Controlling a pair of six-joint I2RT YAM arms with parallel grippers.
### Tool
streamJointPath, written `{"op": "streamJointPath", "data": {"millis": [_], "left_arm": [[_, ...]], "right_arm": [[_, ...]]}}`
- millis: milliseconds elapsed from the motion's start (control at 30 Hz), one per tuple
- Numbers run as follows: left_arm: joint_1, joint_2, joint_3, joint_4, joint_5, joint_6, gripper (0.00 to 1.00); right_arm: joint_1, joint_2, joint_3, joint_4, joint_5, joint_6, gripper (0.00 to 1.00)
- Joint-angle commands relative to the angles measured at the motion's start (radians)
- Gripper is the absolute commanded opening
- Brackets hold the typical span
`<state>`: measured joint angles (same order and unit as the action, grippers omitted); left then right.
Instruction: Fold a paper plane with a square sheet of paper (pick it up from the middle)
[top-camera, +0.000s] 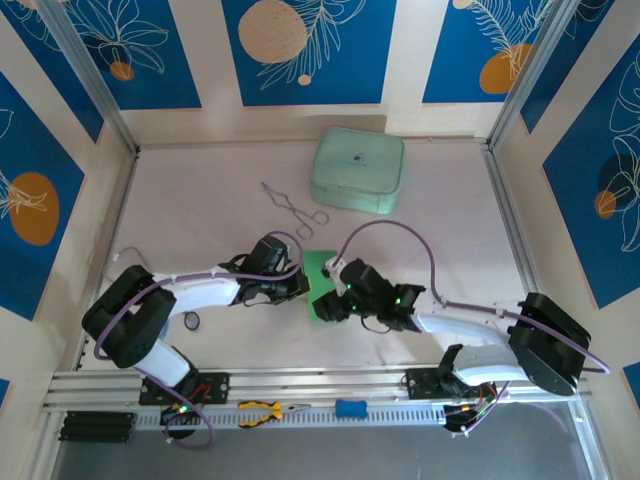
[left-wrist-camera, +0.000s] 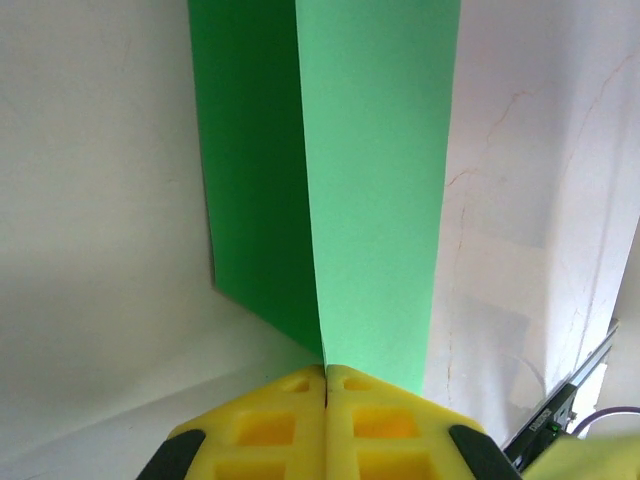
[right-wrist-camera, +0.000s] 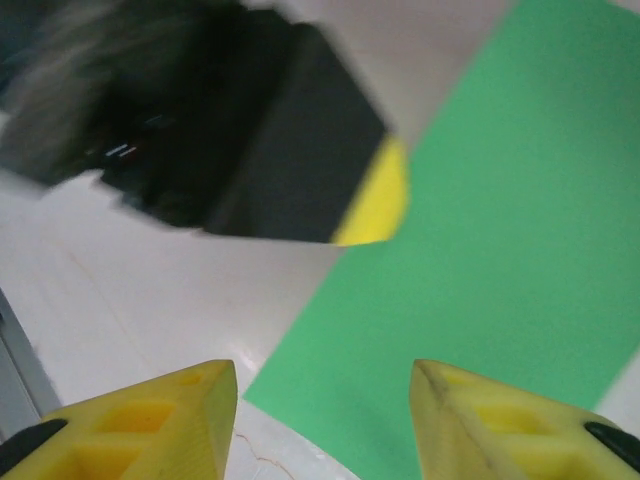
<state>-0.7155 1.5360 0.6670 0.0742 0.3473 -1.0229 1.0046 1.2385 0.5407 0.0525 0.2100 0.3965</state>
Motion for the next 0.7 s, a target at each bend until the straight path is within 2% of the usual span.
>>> {"op": "streamJointPath", "data": {"millis": [0,133,267,500,667], "left_arm": [[0.003,-0.009,0.029,-0.040,0.006,-0.019,0.00],[0.004,-0.011,0.029,-0.036,0.007,-0.023,0.00],[0.005,-0.010,0.031,-0.039,0.007,-0.022,0.00],[0.004,-0.014,0.025,-0.030,0.010,-0.023,0.01],[0.006,-0.014,0.023,-0.026,0.011,-0.026,0.01]], "right_arm": [[0.072,-0.017,-0.057,0.152,0.131,-0.233,0.52],[0.173,0.031,-0.032,0.152,0.233,-0.359,0.53],[0.261,0.099,-0.040,0.243,0.348,-0.444,0.53],[0.347,0.248,-0.032,0.363,0.544,-0.523,0.53],[0.373,0.338,-0.026,0.427,0.650,-0.551,0.53]]}}
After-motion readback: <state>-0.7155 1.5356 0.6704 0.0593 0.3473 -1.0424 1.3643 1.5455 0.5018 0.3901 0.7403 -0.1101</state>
